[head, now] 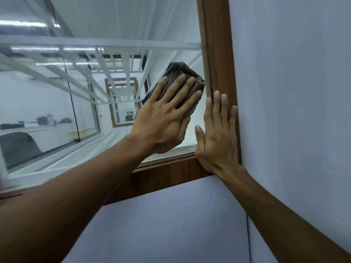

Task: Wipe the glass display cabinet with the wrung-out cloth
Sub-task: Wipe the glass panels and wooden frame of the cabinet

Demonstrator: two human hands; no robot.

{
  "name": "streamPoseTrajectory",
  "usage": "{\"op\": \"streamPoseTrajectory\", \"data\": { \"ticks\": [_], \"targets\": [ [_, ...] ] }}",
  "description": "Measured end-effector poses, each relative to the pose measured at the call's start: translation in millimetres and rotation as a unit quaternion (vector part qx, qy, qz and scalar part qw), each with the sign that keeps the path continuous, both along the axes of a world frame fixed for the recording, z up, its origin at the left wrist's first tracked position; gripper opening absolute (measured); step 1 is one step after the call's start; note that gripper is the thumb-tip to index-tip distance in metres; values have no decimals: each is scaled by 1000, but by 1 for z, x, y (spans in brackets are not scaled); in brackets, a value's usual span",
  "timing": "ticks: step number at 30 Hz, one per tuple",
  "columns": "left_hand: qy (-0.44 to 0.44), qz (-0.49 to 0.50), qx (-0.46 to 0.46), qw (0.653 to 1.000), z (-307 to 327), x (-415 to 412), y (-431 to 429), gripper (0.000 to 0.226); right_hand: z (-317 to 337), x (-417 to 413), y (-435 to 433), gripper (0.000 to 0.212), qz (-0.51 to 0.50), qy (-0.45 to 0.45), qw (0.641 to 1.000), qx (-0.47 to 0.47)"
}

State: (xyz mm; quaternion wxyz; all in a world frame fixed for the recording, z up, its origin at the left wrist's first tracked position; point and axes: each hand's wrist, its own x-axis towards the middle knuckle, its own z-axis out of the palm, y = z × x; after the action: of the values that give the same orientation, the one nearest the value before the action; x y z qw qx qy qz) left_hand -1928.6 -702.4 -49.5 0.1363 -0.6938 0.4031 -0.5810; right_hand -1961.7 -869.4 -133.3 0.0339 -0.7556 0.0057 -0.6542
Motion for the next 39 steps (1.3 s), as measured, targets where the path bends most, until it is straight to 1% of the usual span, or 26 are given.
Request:
{"op": "streamPoseTrajectory", "data": {
  "ticks": [1, 4, 9, 14, 17, 20, 23, 24, 25, 27, 29, 30, 33, 34, 35, 36, 37, 38, 39],
  "targets": [
    [5, -3, -21, 1000, -1, 0, 9, 64, 6, 2, 5, 68, 3, 7, 1000, -23],
    [7, 5, -80, 997, -5, -2, 39, 64, 27, 9, 34, 65, 66, 19, 995, -79],
    [2, 26, -156, 987, -8, 0, 103, 65, 47, 21, 103, 63, 123, 2, 985, -119],
    [7, 56, -197, 979, -17, 1, 179, 67, 49, 31, 172, 65, 129, -8, 977, -172],
    [23, 83, -261, 961, -23, 1, 222, 70, 49, 34, 205, 67, 133, -5, 973, -187],
    [37, 77, -318, 944, -31, 0, 233, 71, 48, 36, 213, 69, 126, -3, 976, -176],
    [51, 71, -369, 925, -43, -3, 213, 71, 45, 33, 202, 68, 146, 0, 971, -188],
    [56, 72, -368, 925, -49, -4, 205, 72, 44, 32, 195, 67, 152, 0, 969, -194],
    [58, 68, -347, 934, -54, -4, 198, 72, 43, 31, 186, 65, 150, 0, 969, -198],
    [46, 58, -254, 964, -57, -6, 187, 70, 42, 29, 166, 63, 129, 1, 973, -191],
    [17, 58, -171, 984, -40, -4, 176, 68, 41, 29, 142, 62, 101, 0, 982, -159],
    [9, 56, -167, 984, -27, -1, 168, 68, 41, 28, 131, 62, 88, 0, 986, -140],
    [34, 49, -280, 958, -2, -3, 123, 69, 39, 26, 103, 62, 65, 0, 993, -97],
    [42, 46, -271, 960, -3, -6, 104, 70, 38, 25, 93, 62, 56, 0, 995, -78],
    [43, 42, -217, 974, -9, -7, 86, 71, 36, 24, 81, 62, 44, -2, 997, -57],
    [33, 38, -134, 990, -17, -6, 72, 70, 33, 23, 68, 62, 28, -4, 999, -39],
    [18, 35, -53, 998, -20, -5, 64, 69, 30, 21, 55, 62, 11, -6, 1000, -26],
    [4, 33, 1, 999, -17, -4, 60, 68, 28, 18, 42, 63, 3, -4, 1000, -19],
    [-6, 31, 21, 999, -9, -2, 55, 67, 26, 15, 32, 63, 3, 0, 1000, -17]
  ]
}}
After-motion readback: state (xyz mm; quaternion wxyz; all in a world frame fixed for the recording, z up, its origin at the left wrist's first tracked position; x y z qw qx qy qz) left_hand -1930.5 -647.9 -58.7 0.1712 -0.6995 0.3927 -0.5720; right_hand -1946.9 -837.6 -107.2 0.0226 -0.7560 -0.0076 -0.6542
